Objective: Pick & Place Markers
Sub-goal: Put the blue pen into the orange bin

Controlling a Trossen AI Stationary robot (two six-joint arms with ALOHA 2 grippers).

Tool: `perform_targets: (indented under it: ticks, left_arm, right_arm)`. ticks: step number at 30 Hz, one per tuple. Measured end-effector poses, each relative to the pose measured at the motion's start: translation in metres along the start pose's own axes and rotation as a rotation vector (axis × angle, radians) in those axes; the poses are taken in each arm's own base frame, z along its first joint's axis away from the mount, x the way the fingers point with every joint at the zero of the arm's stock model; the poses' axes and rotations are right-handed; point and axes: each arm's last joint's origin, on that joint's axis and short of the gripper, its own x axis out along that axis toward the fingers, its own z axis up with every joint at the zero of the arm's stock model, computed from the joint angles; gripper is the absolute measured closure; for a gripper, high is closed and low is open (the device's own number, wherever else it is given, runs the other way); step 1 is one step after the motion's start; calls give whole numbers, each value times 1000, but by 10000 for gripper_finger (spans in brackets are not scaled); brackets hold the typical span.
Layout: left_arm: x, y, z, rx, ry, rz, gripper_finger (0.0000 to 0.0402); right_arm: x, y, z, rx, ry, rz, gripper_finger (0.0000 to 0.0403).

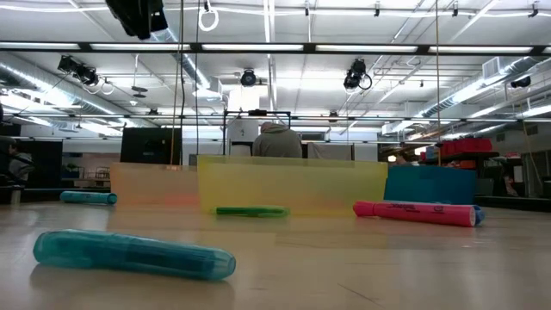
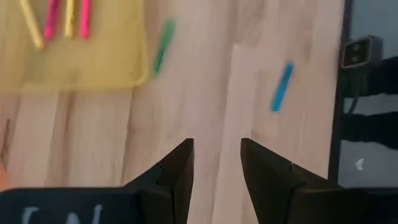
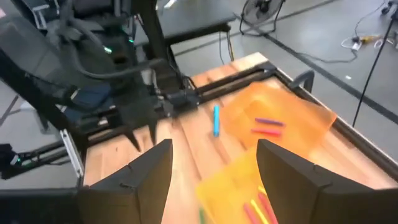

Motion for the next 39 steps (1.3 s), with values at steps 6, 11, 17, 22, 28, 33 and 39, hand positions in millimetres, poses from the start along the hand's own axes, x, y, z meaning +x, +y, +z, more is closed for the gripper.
perform_targets:
  ticks: [6, 11, 17, 22, 28, 33, 39]
  left_arm:
    - [23, -38, 0, 158, -33, -78, 264]
    - [53, -66, -2, 235, 15, -96, 264]
    - [71, -92, 25, 277, 22, -102, 264]
    - [85, -101, 49, 311, 79, -58, 264]
    - [113, -108, 55, 339, 171, -48, 264]
    - [132, -119, 49, 361, 197, -55, 264]
    - [152, -136, 44, 376, 154, -91, 264]
  right_arm:
    - [0, -2, -5, -14, 50, -5, 167]
    - [-1, -3, -11, -35, 111, -14, 167]
    - [-4, -1, -20, -60, 199, -12, 167]
    - [-11, 4, -29, -96, 259, -2, 167]
    - [-18, 11, -40, -126, 336, 4, 167]
    - [-22, 15, -45, -144, 364, 13, 167]
    - [-24, 19, -48, -158, 377, 25, 167]
